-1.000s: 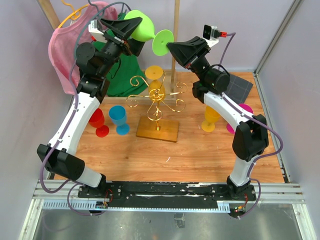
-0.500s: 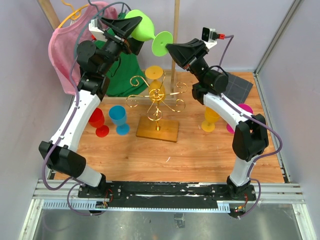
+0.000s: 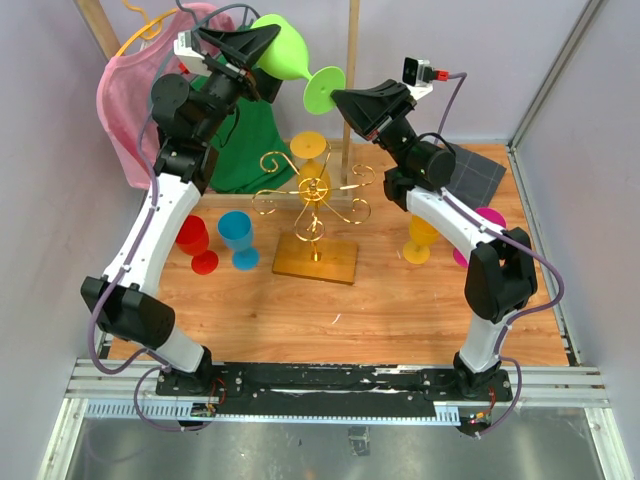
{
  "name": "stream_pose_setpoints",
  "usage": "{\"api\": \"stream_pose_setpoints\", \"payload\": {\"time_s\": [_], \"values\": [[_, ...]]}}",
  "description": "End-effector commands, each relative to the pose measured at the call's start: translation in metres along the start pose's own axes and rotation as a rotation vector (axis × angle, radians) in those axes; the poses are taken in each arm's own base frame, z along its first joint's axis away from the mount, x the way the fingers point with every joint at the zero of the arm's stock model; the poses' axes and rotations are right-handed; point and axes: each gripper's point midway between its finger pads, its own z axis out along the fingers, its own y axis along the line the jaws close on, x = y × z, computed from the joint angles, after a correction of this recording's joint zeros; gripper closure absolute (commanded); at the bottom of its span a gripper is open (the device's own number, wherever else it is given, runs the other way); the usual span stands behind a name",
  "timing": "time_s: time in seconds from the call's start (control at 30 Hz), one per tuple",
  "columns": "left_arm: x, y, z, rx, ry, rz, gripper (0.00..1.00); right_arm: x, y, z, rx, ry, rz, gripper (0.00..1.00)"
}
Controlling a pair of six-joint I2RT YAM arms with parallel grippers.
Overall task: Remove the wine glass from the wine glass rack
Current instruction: Place the wine glass at the center of the board.
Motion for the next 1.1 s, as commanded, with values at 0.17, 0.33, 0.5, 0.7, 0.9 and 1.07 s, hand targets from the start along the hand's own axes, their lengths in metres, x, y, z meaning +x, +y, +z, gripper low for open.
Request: {"api": "stream_pose_setpoints", "payload": {"time_s": [0.17,0.33,0.5,0.7,0.9,1.07], "values": [[-0.006,-0.034,0.000,0.098,-0.005,0.046,0.01,0.014,0.029,0.004,-0.076,0.051,-0.001,0.99],[-0.004,-0.036,0.000,0.107,0.001,0.033,0.04,0.016,0.026,0.003,-0.070,0.053,0.007,0.99],[-0.004,-0.039,-0.001,0.113,0.004,0.028,0.28,0.015,0.021,0.002,-0.056,0.036,0.020,0.99],[-0.002,-0.041,-0.004,0.116,0.011,0.023,0.36,0.012,0.012,-0.002,-0.029,-0.002,0.058,0.71],[-0.001,-0.041,-0.005,0.116,0.016,0.022,0.36,0.006,0.012,-0.004,-0.020,-0.028,0.051,0.30],[0.000,-0.043,-0.007,0.122,0.024,0.034,0.35,-0.002,0.016,-0.009,-0.004,-0.043,0.020,0.19]]}}
